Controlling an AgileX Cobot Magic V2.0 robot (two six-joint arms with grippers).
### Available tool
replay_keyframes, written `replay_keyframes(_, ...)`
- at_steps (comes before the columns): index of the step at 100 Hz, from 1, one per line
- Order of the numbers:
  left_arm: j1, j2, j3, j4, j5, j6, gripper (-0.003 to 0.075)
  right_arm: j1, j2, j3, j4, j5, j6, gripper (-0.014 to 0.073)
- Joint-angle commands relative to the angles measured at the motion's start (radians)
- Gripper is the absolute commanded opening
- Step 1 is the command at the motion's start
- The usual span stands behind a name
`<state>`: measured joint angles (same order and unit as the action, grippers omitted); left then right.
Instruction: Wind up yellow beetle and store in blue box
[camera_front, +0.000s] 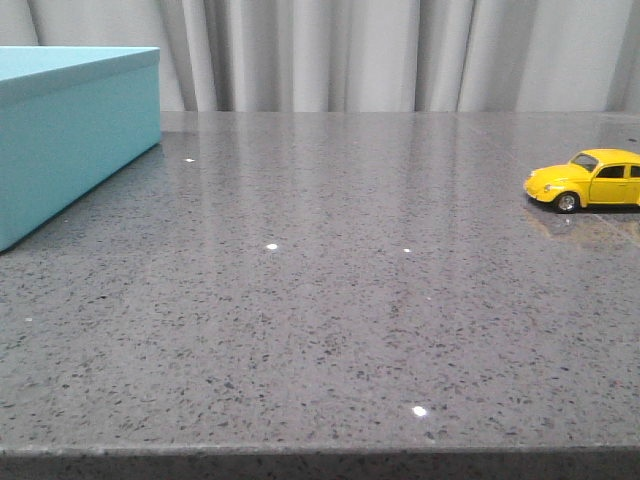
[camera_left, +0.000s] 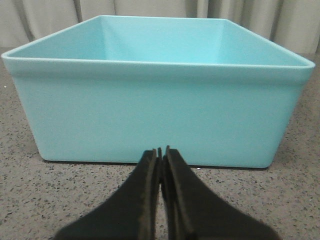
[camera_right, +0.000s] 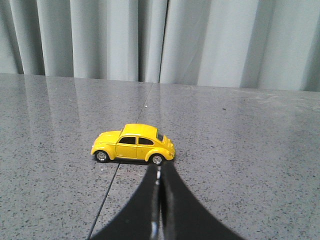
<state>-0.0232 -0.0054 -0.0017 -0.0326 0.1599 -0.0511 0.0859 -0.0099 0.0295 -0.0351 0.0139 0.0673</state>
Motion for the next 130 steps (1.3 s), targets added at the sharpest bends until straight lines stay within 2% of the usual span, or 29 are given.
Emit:
replay_keyframes(1,-0.003,-0.032,0.024,0.001,-0.084,-0.004,-0.0019,-0.006,-0.022,-0.017,-0.009,-0.083,-0.007,-0.0062)
replay_keyframes(46,-0.003,-0.032,0.024,0.001,-0.098,-0.004,-0.0019,-0.006,-0.022,-0.017,-0.009,-0.083,-0.007,-0.0062)
replay_keyframes(74,-0.001,-0.032,0.019,-0.001,-0.311,-0.004,-0.0019,-0.006,-0.022,-0.018,-0.009,-0.13,-0.007,-0.0062)
replay_keyframes(88,-0.001,-0.026,-0.029,-0.003,-0.275,-0.004,-0.0019,-0.006,-0.021,-0.034,-0.009,-0.133,-0.006,-0.0062)
replay_keyframes(105,-0.001,0.046,-0.158,-0.001,-0.126,-0.004,-0.0019,-0.006,0.023,-0.122,-0.009,-0.041,-0.003,-0.006)
replay_keyframes(130,-0.001,0.205,-0.28,-0.001,-0.126,-0.004,-0.0019,-0.006,0.19,-0.313,0.001,0.119,0.004,-0.006)
